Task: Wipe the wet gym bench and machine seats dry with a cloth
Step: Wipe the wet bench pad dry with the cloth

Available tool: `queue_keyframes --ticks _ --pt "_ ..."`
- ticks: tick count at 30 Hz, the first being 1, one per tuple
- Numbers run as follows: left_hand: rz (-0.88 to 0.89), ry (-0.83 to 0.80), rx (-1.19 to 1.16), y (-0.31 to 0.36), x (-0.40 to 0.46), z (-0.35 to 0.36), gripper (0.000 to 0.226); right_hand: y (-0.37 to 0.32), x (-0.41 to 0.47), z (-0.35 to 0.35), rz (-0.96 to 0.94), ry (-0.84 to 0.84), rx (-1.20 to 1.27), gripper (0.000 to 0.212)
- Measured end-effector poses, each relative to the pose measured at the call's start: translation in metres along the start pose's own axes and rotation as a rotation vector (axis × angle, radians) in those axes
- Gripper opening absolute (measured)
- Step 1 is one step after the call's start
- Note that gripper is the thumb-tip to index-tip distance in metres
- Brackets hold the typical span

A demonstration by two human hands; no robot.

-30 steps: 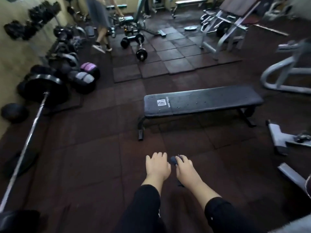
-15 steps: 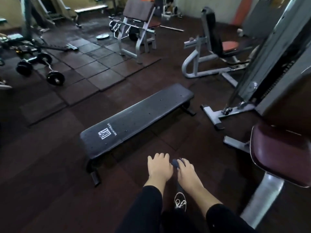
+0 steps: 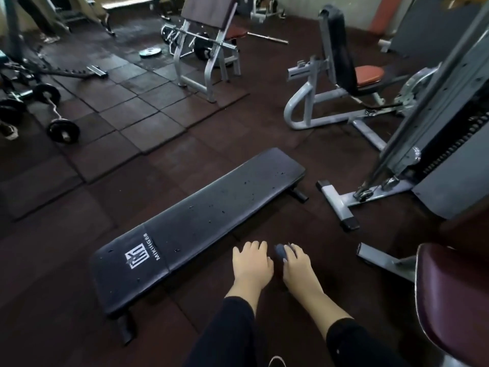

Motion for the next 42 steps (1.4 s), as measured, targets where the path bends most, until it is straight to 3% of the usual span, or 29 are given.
queue_keyframes --ticks 9,17,23,31,42 --pt "-0.005 -0.050 0.024 -0.053 0.160 -0.057 0.049 -0.013 0.159 0.021 0.013 0.016 0.028 0.045" --pt "0.028 -0.145 0.007 -0.033 0.253 -0.069 0.051 0.030 0.237 0.014 0.094 0.061 0.026 0.047" --pt "-0.129 -0.145 -0.085 -0.026 0.319 -0.066 0.054 0.074 0.317 0.019 0.005 0.019 -0.014 0.051" --pt "-0.243 -0.112 -0.163 -0.024 0.407 -0.025 0.056 0.144 0.417 0.068 -0.037 -0.026 0.054 0.045" --pt "-0.068 0.023 -0.086 -0.033 0.580 0.107 0.055 0.221 0.532 0.195 -0.043 0.167 0.035 0.044"
Point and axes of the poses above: each hand's wrist, its own x-axis towards the middle knuckle, its own z-axis out of the palm, y = z × x, the point moved 9 cm from there along x, towards the middle knuckle, and after that the axes turned 4 degrees about -x, right-handed, at the moved point
